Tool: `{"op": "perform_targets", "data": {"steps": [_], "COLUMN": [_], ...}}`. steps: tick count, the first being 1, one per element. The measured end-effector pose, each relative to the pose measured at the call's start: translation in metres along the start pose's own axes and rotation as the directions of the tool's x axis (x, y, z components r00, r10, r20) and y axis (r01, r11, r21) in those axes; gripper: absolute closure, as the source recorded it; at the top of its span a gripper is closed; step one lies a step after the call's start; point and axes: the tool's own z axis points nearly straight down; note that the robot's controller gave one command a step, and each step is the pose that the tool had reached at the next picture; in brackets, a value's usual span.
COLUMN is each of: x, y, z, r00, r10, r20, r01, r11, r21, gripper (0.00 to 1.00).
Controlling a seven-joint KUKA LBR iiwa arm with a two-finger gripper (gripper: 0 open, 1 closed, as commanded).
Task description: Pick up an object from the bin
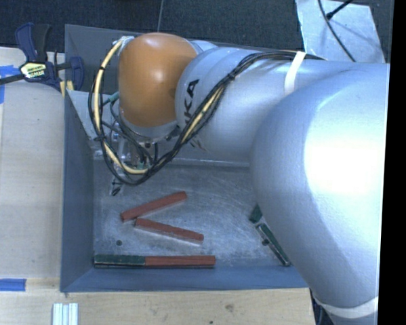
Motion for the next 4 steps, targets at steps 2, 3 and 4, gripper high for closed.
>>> {"op": "perform_targets", "data": {"steps": [2,3,4], "x": [0.101,0.100,0.122], "y": [-0.053,-0.053,-0.033], "z": [0.067,0.066,-0.003], "r00": [0.961,0.961,0.911], "r10": [-0.278,-0.276,-0.413], "r20": [-0.001,0.001,0.006], "r01": [0.278,0.276,0.413], "r11": [0.961,0.961,0.911], "r21": [0.000,0.000,0.000], "gripper": [0.00,1.00,1.00]}}
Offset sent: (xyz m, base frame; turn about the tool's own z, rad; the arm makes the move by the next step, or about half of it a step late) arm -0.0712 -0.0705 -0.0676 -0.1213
